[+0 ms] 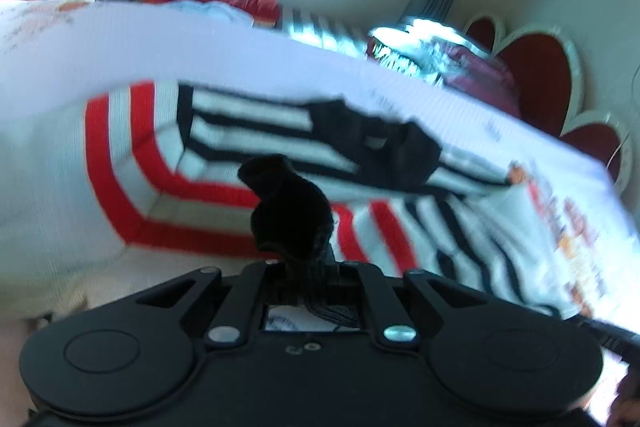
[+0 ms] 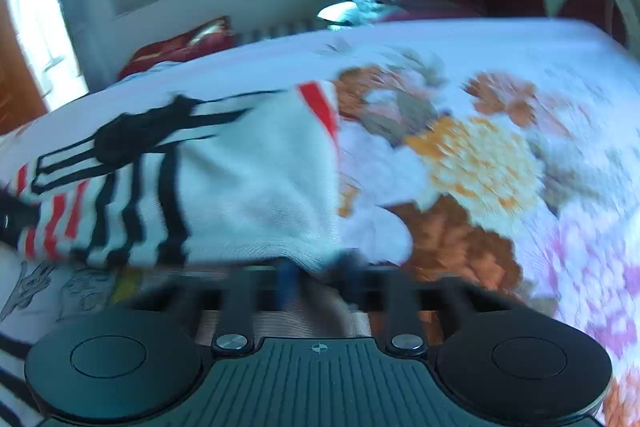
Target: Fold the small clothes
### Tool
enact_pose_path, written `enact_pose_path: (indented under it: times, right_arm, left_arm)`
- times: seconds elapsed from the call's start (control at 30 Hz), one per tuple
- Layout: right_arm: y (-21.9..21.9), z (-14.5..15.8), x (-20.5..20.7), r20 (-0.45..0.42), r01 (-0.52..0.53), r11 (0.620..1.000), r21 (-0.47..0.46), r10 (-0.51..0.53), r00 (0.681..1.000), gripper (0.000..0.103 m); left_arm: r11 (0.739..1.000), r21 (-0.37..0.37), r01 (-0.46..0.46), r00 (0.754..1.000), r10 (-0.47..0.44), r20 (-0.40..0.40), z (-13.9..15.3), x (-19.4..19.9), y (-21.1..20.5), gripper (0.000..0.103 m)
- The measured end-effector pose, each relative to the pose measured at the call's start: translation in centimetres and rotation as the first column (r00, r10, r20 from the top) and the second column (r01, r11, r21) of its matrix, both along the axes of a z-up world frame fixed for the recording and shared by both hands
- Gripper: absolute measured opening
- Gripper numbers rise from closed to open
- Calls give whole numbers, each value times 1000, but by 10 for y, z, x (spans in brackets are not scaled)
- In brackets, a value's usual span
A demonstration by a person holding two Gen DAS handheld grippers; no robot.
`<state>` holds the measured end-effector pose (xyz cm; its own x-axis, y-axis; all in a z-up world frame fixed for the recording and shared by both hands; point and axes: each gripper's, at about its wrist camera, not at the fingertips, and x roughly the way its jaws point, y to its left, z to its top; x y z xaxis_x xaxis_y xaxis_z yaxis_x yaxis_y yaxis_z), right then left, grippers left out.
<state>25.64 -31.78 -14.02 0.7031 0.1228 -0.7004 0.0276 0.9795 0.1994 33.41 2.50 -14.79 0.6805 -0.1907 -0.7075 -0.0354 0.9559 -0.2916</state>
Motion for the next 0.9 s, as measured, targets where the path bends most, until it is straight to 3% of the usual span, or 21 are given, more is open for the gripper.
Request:
enact_pose_path:
  times: [0.07, 0.13, 0.2, 0.27, 0.3, 0.37, 0.47, 0.6, 0.77, 0.83, 0.9]
  right_arm:
    - [-15, -1, -5, 0, 43, 997, 71, -43, 999, 14]
    - [-16, -5, -8, -25, 40, 997, 58, -39, 999, 14]
    - [-11, -2, -14, -26, 13, 1000, 28, -12, 1000, 14]
    - [-16, 3, -19, -46, 2, 999, 48, 0, 999, 14]
    - [-19, 6, -24, -53, -4, 998, 64, 7, 999, 14]
    - [-28, 15, -33, -36, -10, 995, 102, 14, 999, 15]
    - [-37, 28, -31, 11, -5, 991, 132, 3, 1000, 15]
    - [-41, 26, 9, 0, -1, 986, 167, 1, 1000, 16]
    - [-35, 14, 66, -41, 0, 979, 204, 8, 999, 20]
    - [-35, 9, 87, -44, 7, 978, 211, 3, 999, 40]
    - [-34, 5, 107, -47, 12, 975, 223, -2, 999, 50]
  left_arm:
    - [1000, 2, 0, 1000, 0, -8, -7, -1, -3, 7]
    - [1000, 31, -1, 1000, 1, -3, -7, -2, -6, 11]
    - [998, 65, -2, 1000, 2, -2, -4, -3, -6, 23]
    - [994, 106, -18, 1000, 18, 2, -2, -11, 0, 33]
    - [993, 113, -40, 999, 40, 5, 2, -17, 5, 46]
    - [987, 120, -104, 994, 101, 34, 7, -30, 17, 56]
    - [987, 106, -120, 991, 112, 76, 19, -42, 24, 56]
    - [996, 90, -26, 994, 16, 105, 28, -32, 4, 56]
    - [995, 89, 38, 998, -43, 55, 5, -6, -18, 56]
    - [995, 96, 41, 999, -41, 6, -10, 1, -20, 56]
    - [993, 113, 42, 999, -45, 21, -18, 0, -20, 56]
